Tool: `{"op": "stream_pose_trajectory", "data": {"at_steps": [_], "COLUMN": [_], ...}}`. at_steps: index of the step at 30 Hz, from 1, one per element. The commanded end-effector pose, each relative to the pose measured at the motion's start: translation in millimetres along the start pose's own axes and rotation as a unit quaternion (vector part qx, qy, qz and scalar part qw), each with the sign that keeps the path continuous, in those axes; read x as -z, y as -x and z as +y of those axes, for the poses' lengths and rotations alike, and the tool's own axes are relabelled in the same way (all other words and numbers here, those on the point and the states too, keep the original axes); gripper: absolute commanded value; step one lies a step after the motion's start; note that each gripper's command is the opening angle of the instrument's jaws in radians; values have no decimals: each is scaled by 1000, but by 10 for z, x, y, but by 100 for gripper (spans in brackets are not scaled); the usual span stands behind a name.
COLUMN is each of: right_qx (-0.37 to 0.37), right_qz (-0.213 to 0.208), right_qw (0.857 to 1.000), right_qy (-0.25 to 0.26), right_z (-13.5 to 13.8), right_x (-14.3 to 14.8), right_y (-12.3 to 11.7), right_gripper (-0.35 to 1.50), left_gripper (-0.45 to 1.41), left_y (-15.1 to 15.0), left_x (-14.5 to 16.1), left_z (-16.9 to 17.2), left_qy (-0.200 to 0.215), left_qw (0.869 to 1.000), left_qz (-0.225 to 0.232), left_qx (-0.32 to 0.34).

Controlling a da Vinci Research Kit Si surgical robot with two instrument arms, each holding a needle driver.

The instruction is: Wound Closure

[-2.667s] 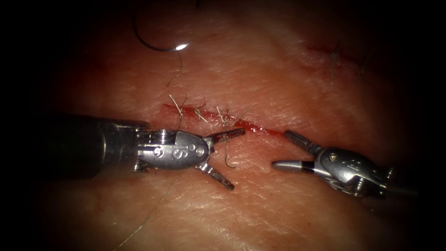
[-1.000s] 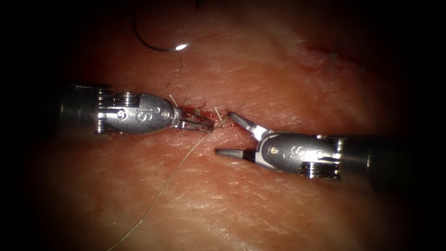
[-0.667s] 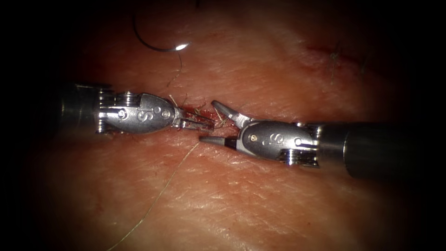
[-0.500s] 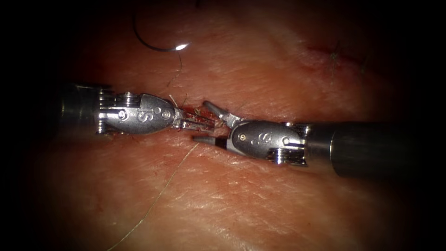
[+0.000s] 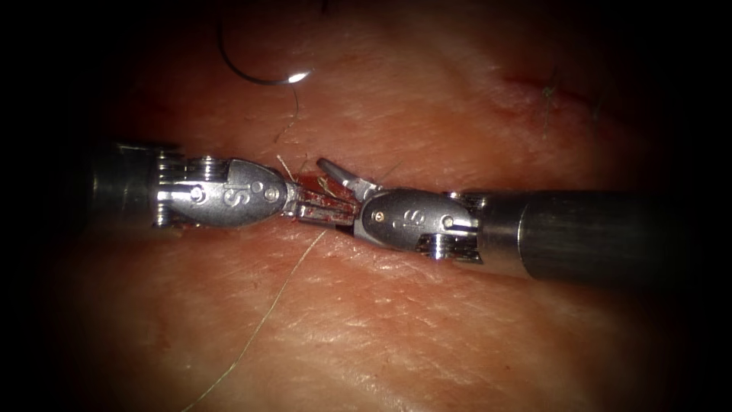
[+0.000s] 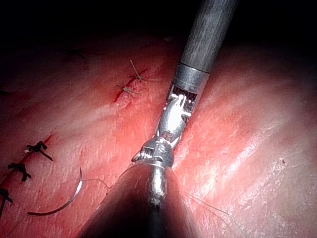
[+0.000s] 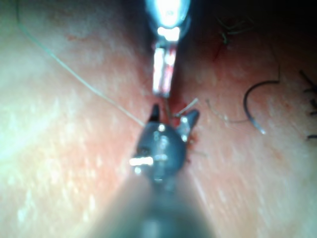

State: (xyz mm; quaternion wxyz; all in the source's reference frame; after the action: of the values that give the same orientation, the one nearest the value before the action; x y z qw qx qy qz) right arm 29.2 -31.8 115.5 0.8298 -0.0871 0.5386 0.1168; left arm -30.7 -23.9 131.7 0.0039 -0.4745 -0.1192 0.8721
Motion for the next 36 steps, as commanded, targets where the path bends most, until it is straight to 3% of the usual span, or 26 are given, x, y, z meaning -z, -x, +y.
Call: {"op": "stream_pose_trajectory", "data": {"at_steps": [1, 27, 28, 29, 30, 31, 32, 36], "right_qx": [0, 5, 6, 7, 8, 11, 12, 13], "right_qz": [1, 3, 6, 14, 23, 28, 24, 27], "right_qw": [1000, 1000, 1000, 1000, 999, 998, 998, 998], "right_qy": [0, -9, -13, -23, -35, -54, -63, -60], "right_z": [-3, 3, 2, 2, 1, -2, -2, -5], "right_x": [-8, -23, -22, -20, -17, -14, -13, -10], "right_y": [1, 4, 5, 5, 5, 4, 3, -4], "right_gripper": [145, 145, 136, 110, 59, -8, -35, -35], "left_gripper": [-45, -45, -45, -45, -45, -45, -45, -45], "left_y": [2, -1, -1, -1, -1, -1, -1, 0], "left_x": [-8, -7, -7, -7, -8, -8, -7, -6], "left_z": [0, 6, 6, 6, 6, 6, 6, 6], "left_qy": [1, -1, -1, -1, -1, -1, -1, 0], "left_qw": [1000, 1000, 1000, 1000, 1000, 1000, 1000, 1000], "left_qz": [0, -1, -1, -1, -1, -1, -1, -1], "left_qx": [0, -2, -2, -2, -2, -2, -2, -2]}}
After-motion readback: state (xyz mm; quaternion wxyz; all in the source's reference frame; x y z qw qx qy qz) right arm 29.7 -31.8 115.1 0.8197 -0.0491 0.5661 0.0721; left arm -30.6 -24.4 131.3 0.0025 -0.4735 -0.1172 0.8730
